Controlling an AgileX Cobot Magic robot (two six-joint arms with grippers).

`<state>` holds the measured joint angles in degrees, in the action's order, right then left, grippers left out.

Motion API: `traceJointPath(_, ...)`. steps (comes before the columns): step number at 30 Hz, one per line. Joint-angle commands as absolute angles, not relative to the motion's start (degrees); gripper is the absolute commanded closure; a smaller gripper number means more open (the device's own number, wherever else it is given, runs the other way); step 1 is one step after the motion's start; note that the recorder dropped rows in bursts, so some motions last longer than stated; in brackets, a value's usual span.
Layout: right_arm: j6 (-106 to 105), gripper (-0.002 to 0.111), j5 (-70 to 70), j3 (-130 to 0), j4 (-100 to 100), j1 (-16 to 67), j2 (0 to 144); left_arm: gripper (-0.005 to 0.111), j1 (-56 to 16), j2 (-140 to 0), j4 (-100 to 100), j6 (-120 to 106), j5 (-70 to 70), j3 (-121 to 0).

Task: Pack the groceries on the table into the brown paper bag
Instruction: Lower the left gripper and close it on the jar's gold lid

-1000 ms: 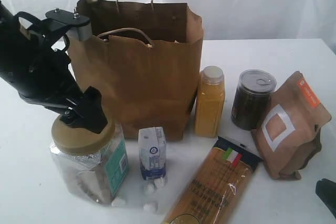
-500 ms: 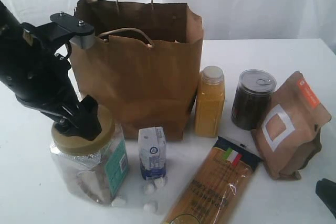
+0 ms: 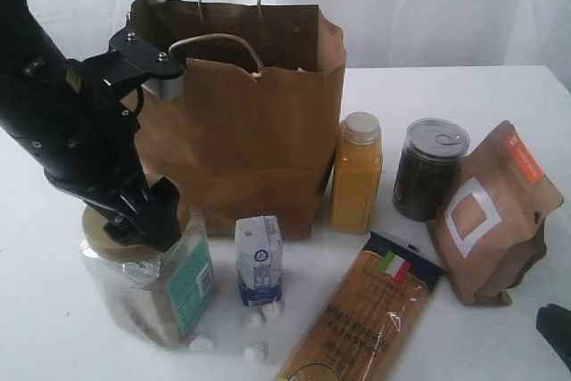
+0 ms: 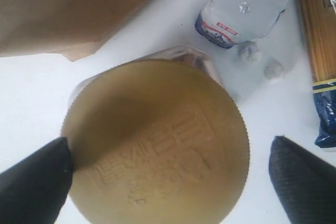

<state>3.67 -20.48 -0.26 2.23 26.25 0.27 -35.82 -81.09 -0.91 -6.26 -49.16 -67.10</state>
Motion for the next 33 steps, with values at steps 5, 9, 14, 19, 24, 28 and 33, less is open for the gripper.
traceJointPath(5,5.05,0.108,-19.57,0.0,2.14,26.35,0.0,0.002,-36.11,-81.86,0.88,-5.97,-50.76,-67.92)
traceJointPath(9,5.05,0.108,-19.57,0.0,2.14,26.35,0.0,0.002,-36.11,-81.45,3.29,-5.97,-52.55,-69.8)
traceJointPath(14,5.05,0.108,-19.57,0.0,2.14,26.35,0.0,0.002,-36.11,-81.38,5.6,-6.35,-55.28,-70.72)
traceJointPath(19,5.05,0.108,-19.57,0.0,2.14,26.35,0.0,0.002,-36.11,-81.48,5.48,-7.87,-55.37,-70.72)
traceJointPath(24,5.05,0.108,-19.57,0.0,2.14,26.35,0.0,0.002,-36.11,-81.6,5.48,-7.87,-55.37,-70.72)
traceJointPath(28,5.05,0.108,-19.57,0.0,2.14,26.35,0.0,0.002,-36.11,-83.07,5.09,-8.42,-55.37,-70.72)
traceJointPath(33,5.05,0.108,-19.57,0.0,2.14,26.35,0.0,0.002,-36.11,-83.63,4.07,-8.91,-55.25,-70.72)
